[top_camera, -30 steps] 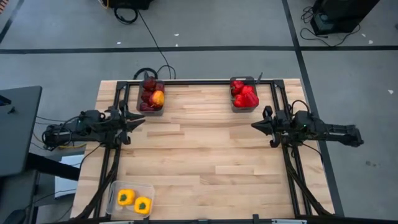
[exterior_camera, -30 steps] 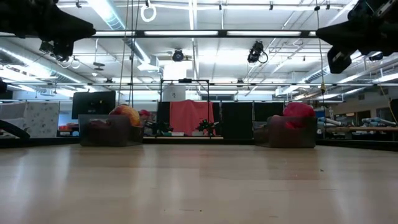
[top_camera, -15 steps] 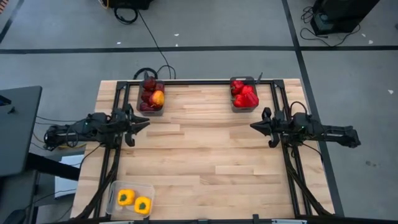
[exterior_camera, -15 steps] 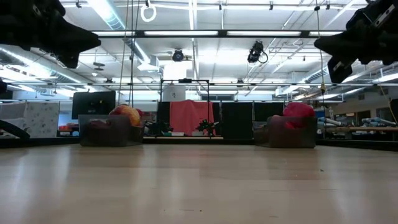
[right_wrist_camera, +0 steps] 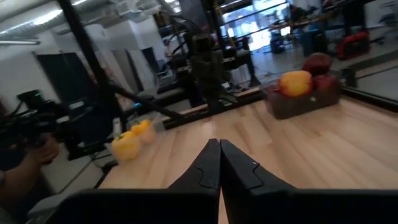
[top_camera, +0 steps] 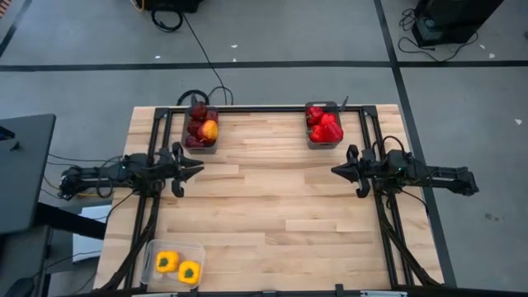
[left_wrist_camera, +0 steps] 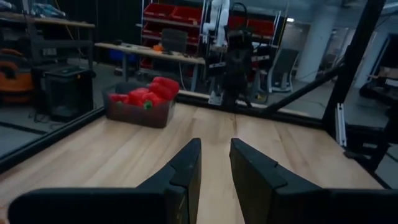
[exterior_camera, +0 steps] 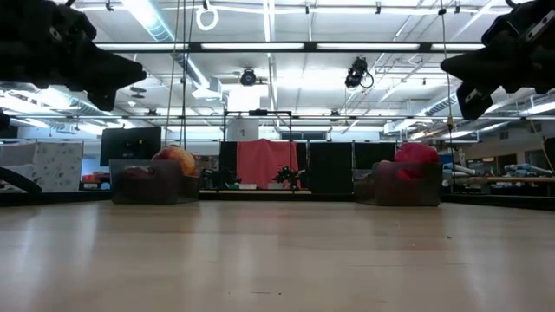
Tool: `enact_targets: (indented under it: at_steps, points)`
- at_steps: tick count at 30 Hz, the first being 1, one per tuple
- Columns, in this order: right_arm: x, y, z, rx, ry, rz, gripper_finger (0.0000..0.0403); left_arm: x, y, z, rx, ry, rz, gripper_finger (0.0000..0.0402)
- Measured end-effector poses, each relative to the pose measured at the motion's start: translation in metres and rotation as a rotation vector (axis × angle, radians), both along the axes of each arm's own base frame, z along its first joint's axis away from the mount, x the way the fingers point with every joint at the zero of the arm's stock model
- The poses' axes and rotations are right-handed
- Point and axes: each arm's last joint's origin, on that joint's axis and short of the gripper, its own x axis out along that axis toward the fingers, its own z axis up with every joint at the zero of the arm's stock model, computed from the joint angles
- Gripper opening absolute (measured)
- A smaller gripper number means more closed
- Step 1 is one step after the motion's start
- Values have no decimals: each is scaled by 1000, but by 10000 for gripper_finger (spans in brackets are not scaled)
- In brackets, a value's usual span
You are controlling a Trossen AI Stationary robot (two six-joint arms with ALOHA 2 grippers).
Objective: Sort produce into baskets
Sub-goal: Return to Home Position
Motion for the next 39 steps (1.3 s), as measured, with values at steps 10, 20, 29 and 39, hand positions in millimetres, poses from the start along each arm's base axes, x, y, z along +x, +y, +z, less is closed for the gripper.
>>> enact_targets:
  at_steps: [10,20,29,39]
  points:
    - [0,-3,-1,-22,10,-92,26,6,-1,-19,37,-10,-32,90]
    - [0,-3,-1,-23,10,-90,24,7,-1,-20,40,1,-34,90]
    - [0,-3,0,-22,4,-118,24,6,-1,-15,41,-50,-31,90]
    - [0,-3,0,-23,4,-116,25,6,-1,-15,41,-57,-31,90]
